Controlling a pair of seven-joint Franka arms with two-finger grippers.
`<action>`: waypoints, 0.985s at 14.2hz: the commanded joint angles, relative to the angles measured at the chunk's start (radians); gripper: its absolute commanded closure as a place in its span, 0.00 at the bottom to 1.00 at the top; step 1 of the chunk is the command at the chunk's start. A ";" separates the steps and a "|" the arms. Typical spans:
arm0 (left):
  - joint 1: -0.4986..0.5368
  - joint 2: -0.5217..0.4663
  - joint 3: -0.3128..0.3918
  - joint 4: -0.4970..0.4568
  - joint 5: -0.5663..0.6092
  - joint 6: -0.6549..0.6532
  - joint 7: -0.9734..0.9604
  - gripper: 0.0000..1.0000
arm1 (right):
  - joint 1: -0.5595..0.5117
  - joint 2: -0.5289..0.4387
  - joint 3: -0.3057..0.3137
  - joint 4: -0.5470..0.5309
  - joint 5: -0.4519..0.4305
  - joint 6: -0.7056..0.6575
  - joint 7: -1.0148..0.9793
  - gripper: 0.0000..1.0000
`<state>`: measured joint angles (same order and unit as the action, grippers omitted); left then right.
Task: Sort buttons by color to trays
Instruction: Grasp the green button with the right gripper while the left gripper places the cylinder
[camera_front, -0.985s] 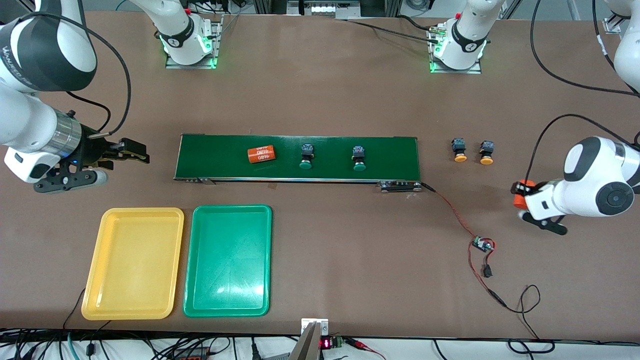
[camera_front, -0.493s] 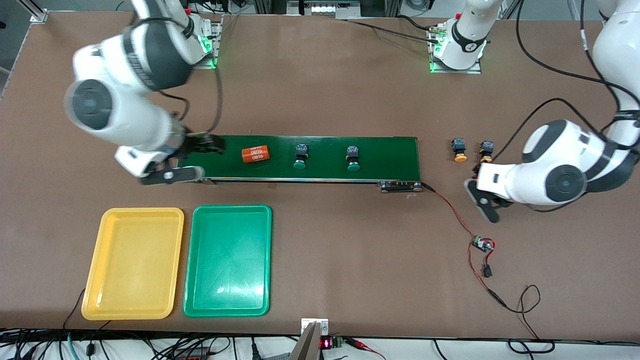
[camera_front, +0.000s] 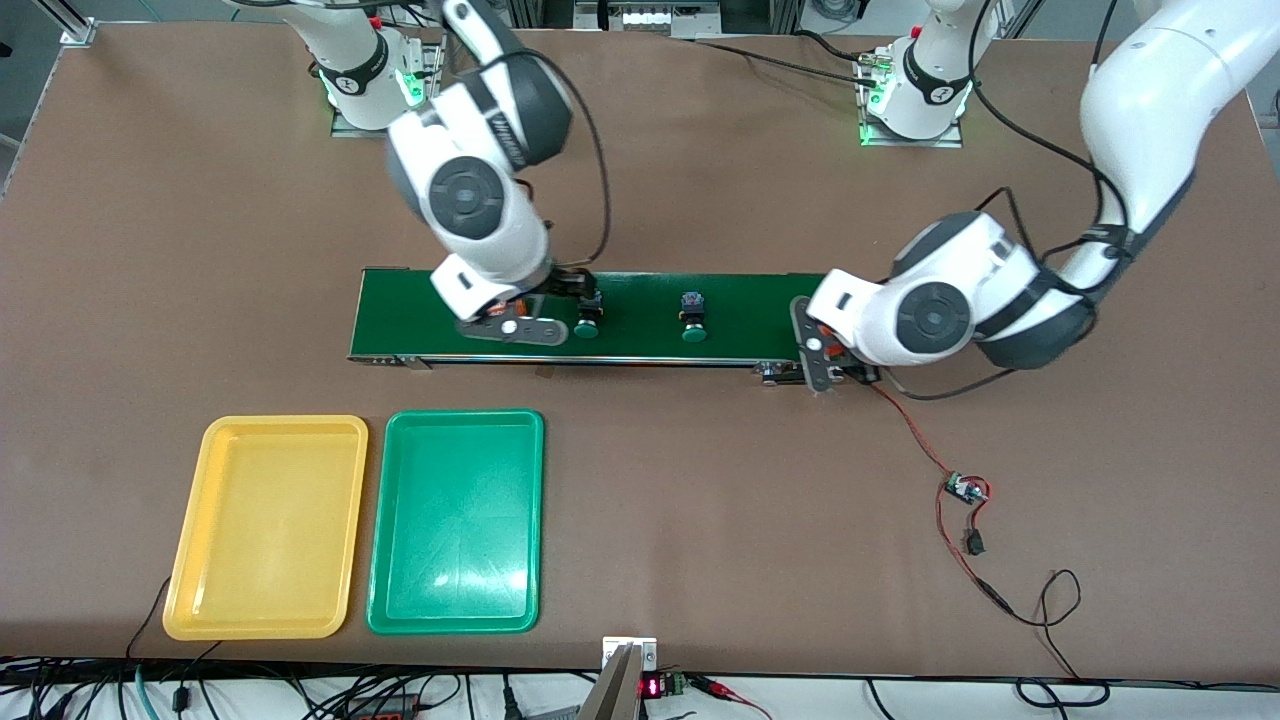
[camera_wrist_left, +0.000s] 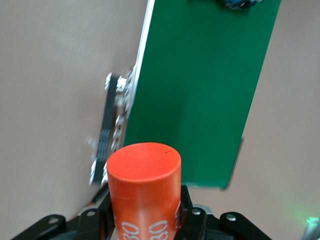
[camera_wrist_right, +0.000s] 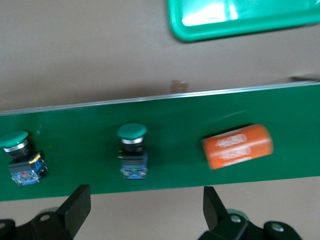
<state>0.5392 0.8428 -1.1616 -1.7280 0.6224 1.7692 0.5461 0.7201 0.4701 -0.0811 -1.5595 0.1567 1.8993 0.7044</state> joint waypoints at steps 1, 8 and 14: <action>0.028 -0.001 0.003 -0.097 -0.007 0.128 0.029 0.97 | 0.044 0.057 -0.014 -0.013 0.000 0.059 0.036 0.00; 0.025 -0.001 0.005 -0.179 0.008 0.225 0.028 0.97 | 0.030 0.147 -0.020 -0.027 -0.025 0.099 0.030 0.21; 0.015 -0.007 0.005 -0.183 0.008 0.223 0.022 0.00 | 0.015 0.153 -0.020 -0.039 -0.025 0.096 0.027 0.62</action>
<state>0.5398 0.8549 -1.1500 -1.9070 0.6236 1.9858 0.5541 0.7394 0.6339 -0.1079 -1.5833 0.1446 1.9924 0.7305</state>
